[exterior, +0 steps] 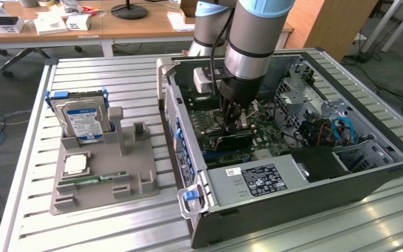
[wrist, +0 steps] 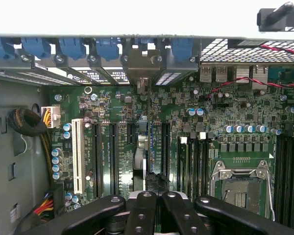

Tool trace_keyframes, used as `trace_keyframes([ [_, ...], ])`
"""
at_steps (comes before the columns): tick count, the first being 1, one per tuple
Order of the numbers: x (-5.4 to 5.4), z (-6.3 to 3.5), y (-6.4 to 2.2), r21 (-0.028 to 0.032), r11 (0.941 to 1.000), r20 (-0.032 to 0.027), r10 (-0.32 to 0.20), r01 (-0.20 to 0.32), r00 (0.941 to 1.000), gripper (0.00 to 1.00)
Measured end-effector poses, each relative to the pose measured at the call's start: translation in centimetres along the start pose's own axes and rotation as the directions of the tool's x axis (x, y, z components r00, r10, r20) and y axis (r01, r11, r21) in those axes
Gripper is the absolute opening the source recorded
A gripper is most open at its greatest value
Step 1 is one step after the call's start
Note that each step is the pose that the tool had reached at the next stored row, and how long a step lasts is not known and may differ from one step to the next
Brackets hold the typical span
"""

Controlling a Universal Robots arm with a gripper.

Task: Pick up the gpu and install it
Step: 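Press down on the gpu until it lock into place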

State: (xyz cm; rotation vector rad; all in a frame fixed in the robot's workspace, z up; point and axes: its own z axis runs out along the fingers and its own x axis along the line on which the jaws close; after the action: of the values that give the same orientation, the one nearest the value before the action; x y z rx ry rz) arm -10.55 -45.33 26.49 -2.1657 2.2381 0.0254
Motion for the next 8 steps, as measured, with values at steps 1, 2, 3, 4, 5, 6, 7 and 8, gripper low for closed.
trace_keyframes([
  [1, 0.0, 0.0, 0.0, 0.0, 1.0, 0.0, 0.0, 0.0, 1.0, 0.11],
  [2, 0.0, 0.0, 0.0, 0.0, 1.0, 0.0, 0.0, 0.0, 1.0, 0.11],
  [3, 0.0, 0.0, 0.0, 0.0001, 1.0, 0.0, 0.0, 0.0, 1.0, 0.11],
  [4, 0.0, 0.0, 0.0, 0.0, 1.0, 0.0, 0.0, 0.0, 1.0, 0.11],
  [5, 0.0, 0.0, 0.0, 0.0, 1.0, 0.0001, 0.0, 0.0, 1.0, 0.11],
  [6, 0.0, 0.0, 0.0, 0.0, 1.0, 0.0, 0.0, 0.0, 1.0, 0.11],
  [7, 0.0, 0.0, 0.0, 0.0, 1.0, 0.0, 0.0, 0.0, 1.0, 0.11],
  [8, 0.0, 0.0, 0.0, 0.0, 1.0, 0.0, 0.0, 0.0, 1.0, 0.11],
])
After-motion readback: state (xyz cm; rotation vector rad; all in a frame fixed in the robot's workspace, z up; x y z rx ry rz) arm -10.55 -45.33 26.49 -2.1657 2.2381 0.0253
